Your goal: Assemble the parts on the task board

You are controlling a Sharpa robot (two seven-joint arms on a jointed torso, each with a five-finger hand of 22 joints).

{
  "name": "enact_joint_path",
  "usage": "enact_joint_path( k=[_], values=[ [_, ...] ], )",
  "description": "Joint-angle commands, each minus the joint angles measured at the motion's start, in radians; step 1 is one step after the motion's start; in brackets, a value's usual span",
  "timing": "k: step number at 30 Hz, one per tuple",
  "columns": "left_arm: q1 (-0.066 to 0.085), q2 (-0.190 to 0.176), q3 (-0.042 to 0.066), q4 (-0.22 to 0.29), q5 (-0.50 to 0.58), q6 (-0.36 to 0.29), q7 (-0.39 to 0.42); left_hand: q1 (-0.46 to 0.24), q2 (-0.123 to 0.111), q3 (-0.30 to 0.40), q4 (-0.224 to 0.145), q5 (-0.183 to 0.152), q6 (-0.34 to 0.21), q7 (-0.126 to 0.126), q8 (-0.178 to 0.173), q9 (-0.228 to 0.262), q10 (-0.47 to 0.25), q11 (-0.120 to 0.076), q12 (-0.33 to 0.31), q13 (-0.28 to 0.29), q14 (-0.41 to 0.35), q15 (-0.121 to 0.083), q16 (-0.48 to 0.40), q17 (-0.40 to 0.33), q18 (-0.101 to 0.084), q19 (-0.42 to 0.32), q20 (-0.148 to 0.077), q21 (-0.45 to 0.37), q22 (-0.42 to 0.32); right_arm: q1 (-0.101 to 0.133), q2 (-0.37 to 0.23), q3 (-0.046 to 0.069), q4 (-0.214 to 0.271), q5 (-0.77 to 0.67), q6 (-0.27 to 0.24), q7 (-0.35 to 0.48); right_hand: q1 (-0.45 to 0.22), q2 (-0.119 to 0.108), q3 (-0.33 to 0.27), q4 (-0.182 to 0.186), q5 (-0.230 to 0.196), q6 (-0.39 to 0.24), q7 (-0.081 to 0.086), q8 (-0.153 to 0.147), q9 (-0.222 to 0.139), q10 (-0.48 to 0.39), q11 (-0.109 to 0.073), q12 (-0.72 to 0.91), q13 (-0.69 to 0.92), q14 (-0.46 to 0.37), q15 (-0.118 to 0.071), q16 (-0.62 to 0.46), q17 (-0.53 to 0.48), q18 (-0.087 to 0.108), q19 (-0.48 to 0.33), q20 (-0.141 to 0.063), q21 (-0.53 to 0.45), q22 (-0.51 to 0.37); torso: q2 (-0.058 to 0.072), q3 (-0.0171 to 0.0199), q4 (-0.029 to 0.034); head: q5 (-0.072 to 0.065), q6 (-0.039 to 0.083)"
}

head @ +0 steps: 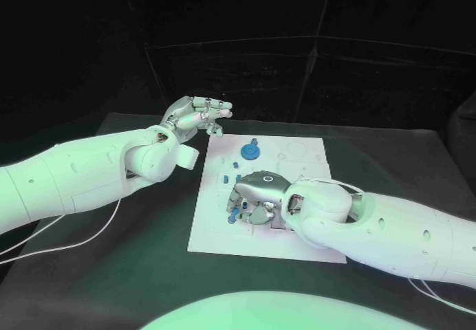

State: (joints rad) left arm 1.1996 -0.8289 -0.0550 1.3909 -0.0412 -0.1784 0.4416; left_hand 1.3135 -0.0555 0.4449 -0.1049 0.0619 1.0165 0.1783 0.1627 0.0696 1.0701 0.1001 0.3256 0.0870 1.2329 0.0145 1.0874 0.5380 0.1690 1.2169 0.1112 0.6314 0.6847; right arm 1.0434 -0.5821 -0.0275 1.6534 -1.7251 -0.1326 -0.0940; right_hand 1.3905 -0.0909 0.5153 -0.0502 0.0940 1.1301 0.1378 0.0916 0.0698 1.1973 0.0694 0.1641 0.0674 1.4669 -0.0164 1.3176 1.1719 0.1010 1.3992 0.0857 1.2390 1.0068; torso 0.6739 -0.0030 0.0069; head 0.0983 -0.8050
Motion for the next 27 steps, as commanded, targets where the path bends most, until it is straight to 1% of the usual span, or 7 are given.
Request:
enact_joint_path(
  k=[1,9,17,20,22,24,27],
  values=[
    [0.002,0.001,0.001,0.002,0.003,0.012,0.004,0.001,0.0,-0.002,-0.003,0.006,-0.005,0.001,0.005,0.0,-0.008,0.002,0.005,0.001,-0.005,0.0,-0.003,-0.001,0.013,-0.006,0.001,-0.007,-0.001,-0.002,0.004,0.0,-0.002,-0.031,0.019,-0.01,-0.005,-0.001,0.004,0.002,0.006,0.0,0.004,-0.001,0.001,0.003,0.0,-0.007,0.0,0.035,-0.001,0.0,-0.001,0.005,-0.001,-0.001,0.0,-0.001,0.001,-0.0001,0.001,0.0,0.001],
    [0.002,-0.002,0.001,0.004,0.003,0.011,0.003,0.001,0.0,-0.002,-0.003,0.006,-0.005,0.001,0.005,0.0,-0.008,0.002,0.005,0.001,-0.005,0.0,-0.003,-0.001,0.013,-0.006,0.001,-0.007,-0.001,-0.008,0.012,0.0,-0.009,-0.045,0.035,-0.013,-0.006,-0.004,0.002,0.001,0.007,0.0,0.004,-0.001,0.001,0.003,0.0,-0.008,0.0,0.035,-0.001,-0.001,-0.002,0.005,-0.002,-0.001,-0.001,-0.002,0.0,-0.0013,-0.0008,0.005,-0.004],
    [0.002,-0.003,0.001,0.005,0.003,0.012,0.003,0.001,0.0,-0.002,-0.003,0.006,-0.005,0.001,0.005,0.0,-0.008,0.002,0.005,0.001,-0.005,0.0,-0.003,-0.001,0.013,-0.006,0.001,-0.007,-0.001,-0.01,0.017,-0.001,-0.008,-0.066,0.017,-0.021,-0.017,-0.012,-0.003,0.002,0.009,-0.007,0.006,-0.006,0.0,-0.002,0.002,-0.016,-0.001,0.033,0.001,-0.003,-0.006,0.006,-0.004,0.0,-0.003,-0.005,-0.001,-0.001,-0.0008,0.005,-0.005],
    [0.002,-0.004,0.001,0.005,0.003,0.012,0.003,0.001,0.0,-0.002,-0.003,0.006,-0.005,0.001,0.005,0.0,-0.008,0.002,0.005,0.001,-0.005,0.0,-0.003,-0.001,0.013,-0.006,0.001,-0.007,-0.001,-0.01,0.02,-0.002,-0.009,-0.062,0.0,-0.017,-0.046,-0.035,-0.018,0.011,0.026,-0.044,0.017,-0.026,-0.006,-0.034,0.014,-0.038,-0.004,0.031,0.011,-0.006,-0.011,0.006,-0.009,0.006,-0.009,-0.013,-0.001,-0.0013,-0.0005,0.005,-0.004],
    [0.002,-0.004,0.001,0.005,0.003,0.012,0.003,0.001,0.0,-0.002,-0.003,0.006,-0.005,0.001,0.005,0.0,-0.008,0.002,0.005,0.001,-0.005,0.0,-0.003,-0.001,0.013,-0.006,0.001,-0.007,-0.001,-0.01,0.021,-0.002,-0.009,-0.055,-0.009,-0.014,-0.062,-0.051,-0.033,0.017,0.028,-0.097,0.014,-0.033,-0.009,-0.048,0.016,-0.046,-0.003,0.031,0.014,-0.006,-0.012,0.008,-0.01,0.01,-0.011,-0.016,-0.001,-0.0011,-0.0001,0.005,-0.004],
    [0.002,-0.004,0.001,0.005,0.003,0.012,0.003,0.001,0.0,-0.002,-0.003,0.006,-0.005,0.001,0.005,0.0,-0.008,0.002,0.005,0.001,-0.005,0.0,-0.003,-0.001,0.013,-0.006,0.001,-0.007,-0.001,-0.01,0.022,-0.003,-0.009,-0.051,-0.014,-0.013,-0.066,-0.056,-0.039,0.018,0.028,-0.125,0.01,-0.032,-0.008,-0.05,0.013,-0.046,-0.002,0.03,0.011,-0.006,-0.013,0.008,-0.011,0.01,-0.012,-0.018,-0.001,-0.0009,0.0003,0.005,-0.003],
    [0.002,-0.004,0.001,0.005,0.003,0.013,0.002,0.001,0.0,-0.002,-0.003,0.006,-0.005,0.001,0.005,0.0,-0.008,0.002,0.005,0.001,-0.005,0.0,-0.003,-0.001,0.013,-0.006,0.001,-0.007,-0.001,-0.01,0.024,-0.003,-0.01,-0.047,-0.019,-0.011,-0.068,-0.057,-0.041,0.019,0.028,-0.129,0.011,-0.032,-0.007,-0.051,0.014,-0.046,-0.002,0.03,0.011,-0.007,-0.014,0.008,-0.011,0.01,-0.013,-0.018,0.0,-0.0005,-0.0003,0.005,-0.003]
  ],
)
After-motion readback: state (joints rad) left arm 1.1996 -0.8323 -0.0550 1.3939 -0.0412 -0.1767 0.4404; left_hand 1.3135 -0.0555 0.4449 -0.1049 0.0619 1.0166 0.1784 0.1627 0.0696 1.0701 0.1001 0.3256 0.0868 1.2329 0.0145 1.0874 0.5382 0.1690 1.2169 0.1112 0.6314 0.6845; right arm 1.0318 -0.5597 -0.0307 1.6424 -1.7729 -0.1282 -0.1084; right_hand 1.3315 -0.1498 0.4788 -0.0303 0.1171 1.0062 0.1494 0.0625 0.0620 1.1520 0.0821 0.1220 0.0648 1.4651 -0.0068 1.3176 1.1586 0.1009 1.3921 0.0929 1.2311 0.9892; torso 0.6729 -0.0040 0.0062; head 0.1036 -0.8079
